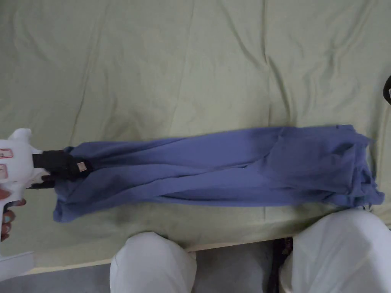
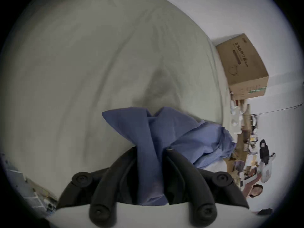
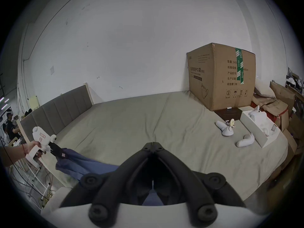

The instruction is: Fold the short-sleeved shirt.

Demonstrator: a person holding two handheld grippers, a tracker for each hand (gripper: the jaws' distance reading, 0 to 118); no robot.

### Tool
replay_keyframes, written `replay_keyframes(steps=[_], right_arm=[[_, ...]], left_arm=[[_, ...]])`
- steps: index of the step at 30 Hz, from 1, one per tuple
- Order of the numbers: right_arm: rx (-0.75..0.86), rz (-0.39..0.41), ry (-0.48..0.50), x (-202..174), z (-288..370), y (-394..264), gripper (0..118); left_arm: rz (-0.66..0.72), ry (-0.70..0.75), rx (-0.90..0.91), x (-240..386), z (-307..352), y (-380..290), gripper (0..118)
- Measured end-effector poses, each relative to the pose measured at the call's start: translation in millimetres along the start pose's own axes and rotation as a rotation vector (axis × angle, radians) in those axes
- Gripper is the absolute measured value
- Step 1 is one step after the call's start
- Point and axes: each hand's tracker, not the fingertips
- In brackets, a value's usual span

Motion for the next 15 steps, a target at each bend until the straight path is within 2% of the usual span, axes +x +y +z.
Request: replay_keyframes(steps=[4,5,8,12,15], right_arm=[[0.018,-0.022,-0.009,10,4,0,0],[0.025,-0.027,-0.013,13,5,-1,0],[0.035,-0.047,-0.018,19,8,-2,0],[0.040,-0.061,-0.017,24,12,-5,0],[0.041,-0.060,-0.012,24,16,-7,0]], left_arm=[[-0.022,0.165,0.026,0,26,8,17],[-0.027,0.278,0.039,10,32,8,17],[-0.147,0.369,0.057,53,34,1,17],[-0.282,0.362,0.008,127,6,-10,17],[-0.380,0.257,-0.086,180,-36,-20,17]])
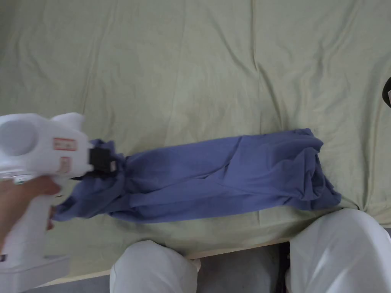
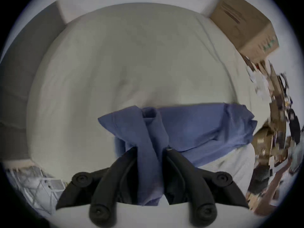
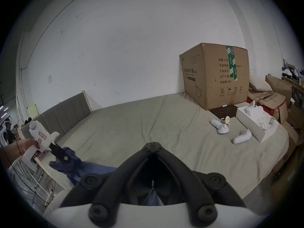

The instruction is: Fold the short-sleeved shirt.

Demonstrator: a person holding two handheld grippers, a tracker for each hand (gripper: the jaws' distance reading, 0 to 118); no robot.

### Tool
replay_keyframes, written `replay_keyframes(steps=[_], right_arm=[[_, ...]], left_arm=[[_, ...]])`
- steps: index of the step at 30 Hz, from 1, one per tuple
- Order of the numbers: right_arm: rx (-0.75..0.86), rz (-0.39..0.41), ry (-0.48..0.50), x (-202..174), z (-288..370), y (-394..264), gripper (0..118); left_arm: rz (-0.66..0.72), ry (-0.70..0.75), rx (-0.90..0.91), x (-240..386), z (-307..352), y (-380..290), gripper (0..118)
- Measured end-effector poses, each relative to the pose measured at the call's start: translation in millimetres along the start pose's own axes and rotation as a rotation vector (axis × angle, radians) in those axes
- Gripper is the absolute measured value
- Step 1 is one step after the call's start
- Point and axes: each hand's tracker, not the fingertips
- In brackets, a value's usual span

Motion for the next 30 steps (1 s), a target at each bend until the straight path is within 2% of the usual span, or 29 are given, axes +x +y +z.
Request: replay_keyframes(steps=[2,6,10,11,12,13,14,15,16,19,21,22,23,24,27,30], right_arm=[[0.002,-0.001,-0.001,1,3,-2,0],[0.000,-0.011,-0.011,5,10,-4,0],[-0.007,-0.006,-0.033,13,17,-3,0],[-0.008,-0.009,-0.036,15,18,-3,0],[-0.010,-0.011,-0.040,17,18,-3,0],[-0.012,-0.011,-0.042,18,19,-3,0],[-0.014,-0.008,-0.045,18,19,-3,0],[-0.016,-0.004,-0.047,18,19,-2,0],[-0.017,0.000,-0.047,18,19,-2,0],[-0.014,0.007,-0.045,14,21,1,0],[-0.009,0.013,-0.046,10,23,3,0],[-0.005,0.016,-0.045,9,24,4,0],[-0.002,0.020,-0.045,7,25,5,0],[0.000,0.024,-0.044,6,26,6,0],[0.005,0.042,-0.050,2,28,9,0],[0.008,0.041,-0.055,2,29,10,0]], left_arm=[[-0.056,-0.025,-0.029,34,-23,10,17],[-0.062,-0.111,-0.069,78,-66,21,17],[-0.082,-0.085,-0.085,87,-85,16,17],[-0.072,-0.089,-0.072,80,-84,12,22],[-0.057,-0.135,-0.031,74,-81,7,41],[-0.036,-0.177,-0.006,67,-75,1,90],[-0.030,-0.234,0.015,62,-68,-3,118],[-0.010,-0.236,0.009,55,-58,-9,114],[0.034,-0.278,0.083,49,-35,-6,106],[0.014,-0.202,0.160,26,13,-15,114],[-0.017,-0.086,0.259,32,37,-25,109],[-0.024,0.003,0.292,30,46,-28,89],[-0.016,0.095,0.311,28,44,-32,50],[0.005,0.157,0.362,25,39,-37,0],[0.052,0.219,0.435,26,8,-39,0],[0.032,0.231,0.392,41,-33,-41,0]])
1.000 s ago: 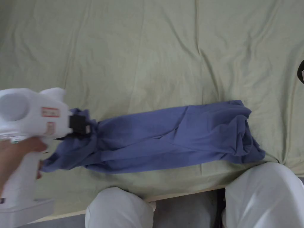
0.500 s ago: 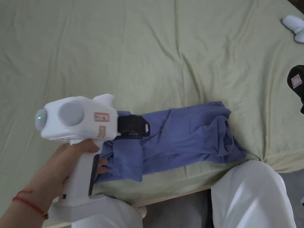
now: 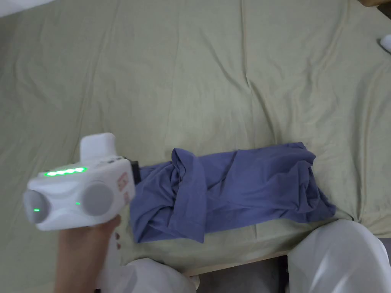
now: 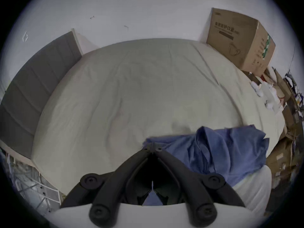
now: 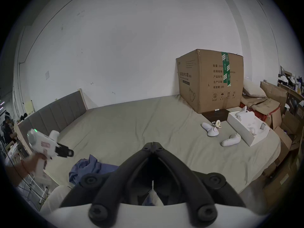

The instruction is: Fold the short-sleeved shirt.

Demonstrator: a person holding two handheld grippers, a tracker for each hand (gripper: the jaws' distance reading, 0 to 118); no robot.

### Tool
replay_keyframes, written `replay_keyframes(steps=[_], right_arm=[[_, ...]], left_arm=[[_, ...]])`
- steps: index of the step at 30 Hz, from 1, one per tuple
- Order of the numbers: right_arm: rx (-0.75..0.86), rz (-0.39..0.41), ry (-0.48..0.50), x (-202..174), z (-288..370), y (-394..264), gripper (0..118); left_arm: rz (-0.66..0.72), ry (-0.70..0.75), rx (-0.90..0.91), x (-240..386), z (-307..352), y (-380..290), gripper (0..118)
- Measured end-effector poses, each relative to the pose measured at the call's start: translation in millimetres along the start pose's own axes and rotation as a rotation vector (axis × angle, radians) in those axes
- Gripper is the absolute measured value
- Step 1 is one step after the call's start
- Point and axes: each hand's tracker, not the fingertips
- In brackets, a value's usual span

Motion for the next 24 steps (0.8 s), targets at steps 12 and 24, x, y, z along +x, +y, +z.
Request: replay_keyframes(steps=[12,24], right_arm=[[-0.050,0.020,-0.053,7,0,-8,0],[-0.055,0.032,-0.045,0,-1,3,0]], left_arm=[[-0.297,-0.177,-0.102,134,-25,-36,0],[0.161,-1.020,-0.261,17,14,7,0]])
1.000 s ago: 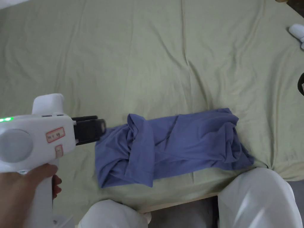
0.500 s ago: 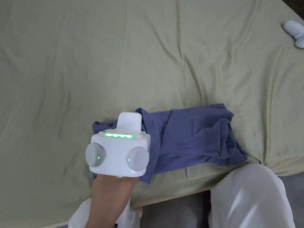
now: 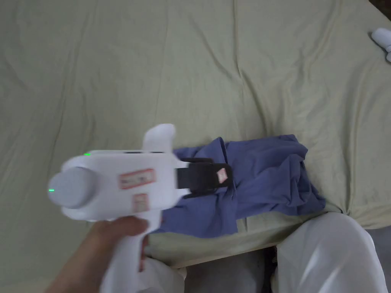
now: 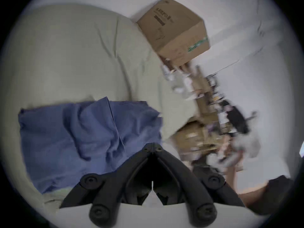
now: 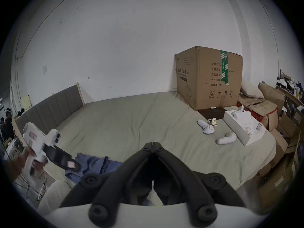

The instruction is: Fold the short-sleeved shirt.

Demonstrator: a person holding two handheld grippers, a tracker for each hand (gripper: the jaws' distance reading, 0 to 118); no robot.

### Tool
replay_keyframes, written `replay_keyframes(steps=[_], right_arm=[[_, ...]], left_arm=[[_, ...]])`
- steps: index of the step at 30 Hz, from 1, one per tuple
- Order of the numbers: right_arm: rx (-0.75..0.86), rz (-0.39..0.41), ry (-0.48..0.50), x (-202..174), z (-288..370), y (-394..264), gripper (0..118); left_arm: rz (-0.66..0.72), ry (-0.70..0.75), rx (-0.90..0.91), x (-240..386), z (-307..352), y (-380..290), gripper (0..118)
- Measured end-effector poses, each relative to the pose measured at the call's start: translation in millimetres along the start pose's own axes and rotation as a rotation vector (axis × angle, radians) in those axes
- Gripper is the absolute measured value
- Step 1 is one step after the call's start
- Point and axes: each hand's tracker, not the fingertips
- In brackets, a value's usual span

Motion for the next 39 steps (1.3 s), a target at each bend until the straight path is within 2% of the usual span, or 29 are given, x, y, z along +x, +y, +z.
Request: replay_keyframes(steps=[3,4,5,6,7,9,12,14,19,21,22,23,24,25,28,31,39], right_arm=[[0.003,-0.014,0.010,-3,0,2,0],[0.002,-0.010,0.008,-6,0,2,0],[-0.002,-0.002,0.005,-10,-1,3,0],[-0.005,0.001,0.008,-12,-2,2,0],[-0.008,0.003,0.009,-14,-2,1,0],[-0.018,0.005,0.018,-20,-5,1,0],[-0.035,0.020,0.026,-28,-10,0,0],[-0.042,0.034,0.034,-33,-12,1,0],[-0.054,0.053,0.047,-40,-19,3,0],[-0.056,0.055,0.046,-41,-20,3,0],[-0.056,0.056,0.046,-41,-20,4,0],[-0.056,0.057,0.046,-41,-21,3,0],[-0.056,0.057,0.050,-41,-21,3,0],[-0.058,0.060,0.050,-41,-22,4,0],[-0.066,0.079,0.049,-40,-25,3,0],[-0.066,0.094,0.056,-40,-25,4,0],[-0.039,0.072,0.100,-37,-26,5,0]], left_arm=[[0.098,-0.153,-0.031,-46,45,10,2],[0.059,-0.078,-0.024,-64,59,11,40],[0.091,-0.108,-0.027,-77,71,9,97],[0.097,-0.086,-0.020,-96,84,11,117],[0.101,0.030,-0.004,-109,89,11,107],[0.069,0.156,0.008,-136,102,0,113],[0.239,0.107,0.037,-159,90,-3,115],[0.288,0.077,0.040,-173,94,5,115],[0.250,0.076,-0.070,-187,51,16,115],[0.269,0.025,-0.130,-182,25,19,114],[0.272,0.010,-0.154,-187,21,13,110],[0.235,-0.047,-0.092,-180,14,15,92],[0.223,-0.074,-0.084,-174,10,15,48],[0.206,-0.076,-0.079,-175,6,15,14],[0.248,-0.056,-0.086,-183,-1,13,14],[0.240,-0.035,-0.080,-157,-2,6,14],[0.299,0.187,0.025,-173,77,6,14]])
